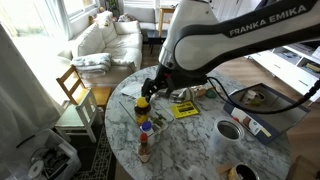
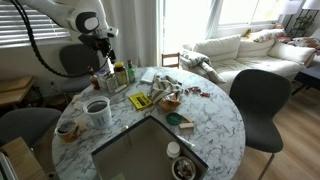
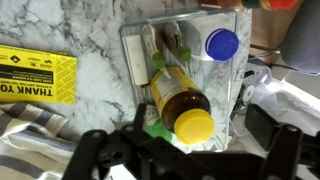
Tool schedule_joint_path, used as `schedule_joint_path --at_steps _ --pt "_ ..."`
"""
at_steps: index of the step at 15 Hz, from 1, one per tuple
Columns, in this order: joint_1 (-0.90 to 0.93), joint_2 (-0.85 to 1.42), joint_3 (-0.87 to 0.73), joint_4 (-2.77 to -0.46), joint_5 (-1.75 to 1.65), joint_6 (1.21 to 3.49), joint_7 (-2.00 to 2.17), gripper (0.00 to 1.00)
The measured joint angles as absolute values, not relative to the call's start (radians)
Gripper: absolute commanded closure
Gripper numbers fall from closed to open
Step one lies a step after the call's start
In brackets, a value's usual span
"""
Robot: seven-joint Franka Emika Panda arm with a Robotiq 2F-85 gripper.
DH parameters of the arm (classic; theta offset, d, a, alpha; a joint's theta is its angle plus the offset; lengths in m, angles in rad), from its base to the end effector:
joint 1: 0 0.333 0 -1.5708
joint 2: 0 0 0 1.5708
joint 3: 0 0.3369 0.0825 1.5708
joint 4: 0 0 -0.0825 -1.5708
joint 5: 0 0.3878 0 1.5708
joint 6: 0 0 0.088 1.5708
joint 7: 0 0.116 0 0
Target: Put the packet in the cup into the container
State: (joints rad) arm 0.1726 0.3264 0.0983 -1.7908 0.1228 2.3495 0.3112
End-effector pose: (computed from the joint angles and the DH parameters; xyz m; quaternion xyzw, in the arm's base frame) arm 0.6490 0.1770 0.4032 -0.9893 0.0620 -0.0928 0.0943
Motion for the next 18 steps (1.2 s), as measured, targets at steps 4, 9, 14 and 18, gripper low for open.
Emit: schedule_joint_path --at_steps 4,9,14,18 --pt "0.165 0.245 0.085 -1.787 0.078 2.327 0.285 0.00" --pt "0.135 0.129 0.081 -1.787 0.059 2.149 0.140 0.00" --pt "0.116 0.049 0.081 -1.789 0.059 1.936 -0.069 0.00" --pt "0.111 0.025 0.081 -1.796 0.059 1.896 -0.112 0.00"
